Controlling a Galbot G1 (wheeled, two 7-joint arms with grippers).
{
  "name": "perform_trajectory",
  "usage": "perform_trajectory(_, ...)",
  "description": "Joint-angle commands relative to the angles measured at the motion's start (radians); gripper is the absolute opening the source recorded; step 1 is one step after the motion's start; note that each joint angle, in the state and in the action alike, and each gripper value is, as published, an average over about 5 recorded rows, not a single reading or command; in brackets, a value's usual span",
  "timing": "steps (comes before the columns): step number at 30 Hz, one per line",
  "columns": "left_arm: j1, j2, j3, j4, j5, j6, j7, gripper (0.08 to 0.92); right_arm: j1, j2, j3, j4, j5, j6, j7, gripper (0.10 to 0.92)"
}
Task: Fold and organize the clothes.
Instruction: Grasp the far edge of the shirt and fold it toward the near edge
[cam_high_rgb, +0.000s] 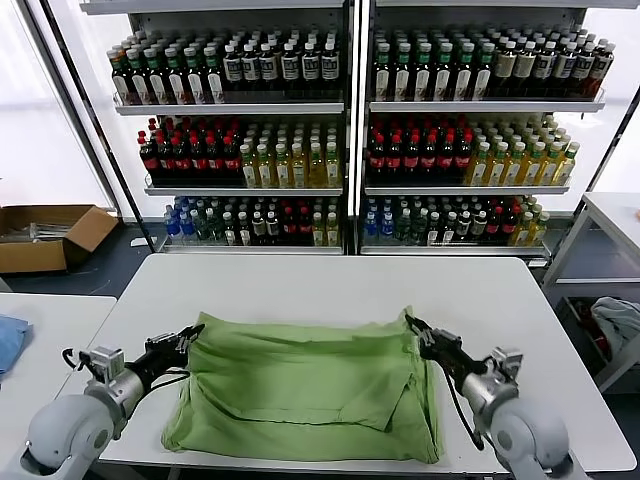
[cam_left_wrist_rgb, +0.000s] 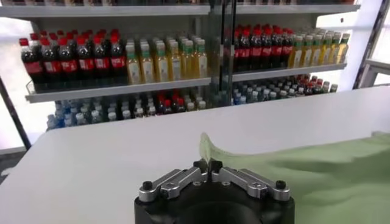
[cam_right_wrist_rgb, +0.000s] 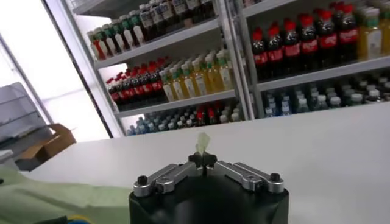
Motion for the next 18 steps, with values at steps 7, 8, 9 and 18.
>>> perform_trajectory(7,0.310,-0.045,-0.148,-0.121,0.171,-0.014,0.070,0.089,-0.422,0.107,0.071,0.172,-0.102,0.033,0.006,0.106)
perform_trajectory(8,0.312,-0.049,-0.146,-0.122,0.182,-0.013,0.071,0.089,-0.423,0.111,0.065,0.174,-0.109,0.032,0.011,0.106)
perform_trajectory(9,0.312,-0.051,-0.144,-0.122,0.196,-0.013,0.074,0.089,-0.420,0.114,0.062,0.175,-0.115,0.030,0.015,0.106)
perform_trajectory(18,0.384,-0.019,-0.237,-0.150,0.208,0.030,0.079,0.205,-0.340,0.066,0.168,0.128,-0.113,0.065,0.011,0.240)
